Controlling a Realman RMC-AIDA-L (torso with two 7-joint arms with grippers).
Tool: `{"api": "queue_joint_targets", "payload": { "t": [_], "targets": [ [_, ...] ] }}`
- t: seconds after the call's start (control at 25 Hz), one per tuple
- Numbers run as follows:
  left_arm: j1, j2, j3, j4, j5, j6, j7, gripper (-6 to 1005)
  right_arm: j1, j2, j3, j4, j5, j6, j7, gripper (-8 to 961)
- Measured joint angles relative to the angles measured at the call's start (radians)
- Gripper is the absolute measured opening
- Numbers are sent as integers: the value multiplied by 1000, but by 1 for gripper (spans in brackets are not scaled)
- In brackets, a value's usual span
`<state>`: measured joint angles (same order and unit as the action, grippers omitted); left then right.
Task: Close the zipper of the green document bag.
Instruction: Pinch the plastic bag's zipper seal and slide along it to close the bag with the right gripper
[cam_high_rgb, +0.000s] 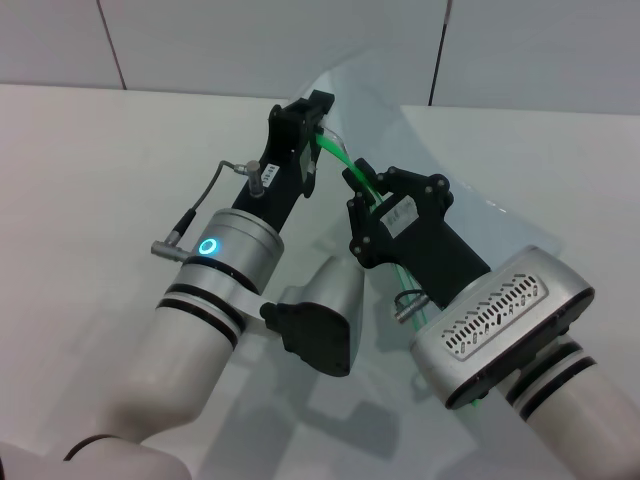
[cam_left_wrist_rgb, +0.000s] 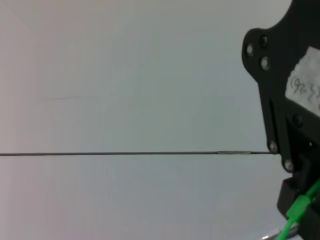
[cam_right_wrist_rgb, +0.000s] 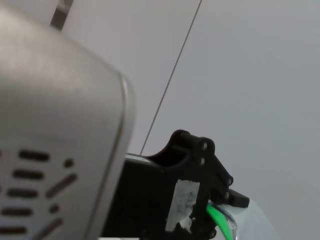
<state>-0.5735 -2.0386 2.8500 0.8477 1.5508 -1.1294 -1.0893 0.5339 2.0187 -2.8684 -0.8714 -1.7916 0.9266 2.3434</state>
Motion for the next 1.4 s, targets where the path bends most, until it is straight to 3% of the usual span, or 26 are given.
{"api": "queue_joint_targets", "payload": {
  "t": [1.4],
  "targets": [
    [25,0,-28,2,-3,-91,-111,52,-6,2,2,28,3,-1,5,76]
  ]
}}
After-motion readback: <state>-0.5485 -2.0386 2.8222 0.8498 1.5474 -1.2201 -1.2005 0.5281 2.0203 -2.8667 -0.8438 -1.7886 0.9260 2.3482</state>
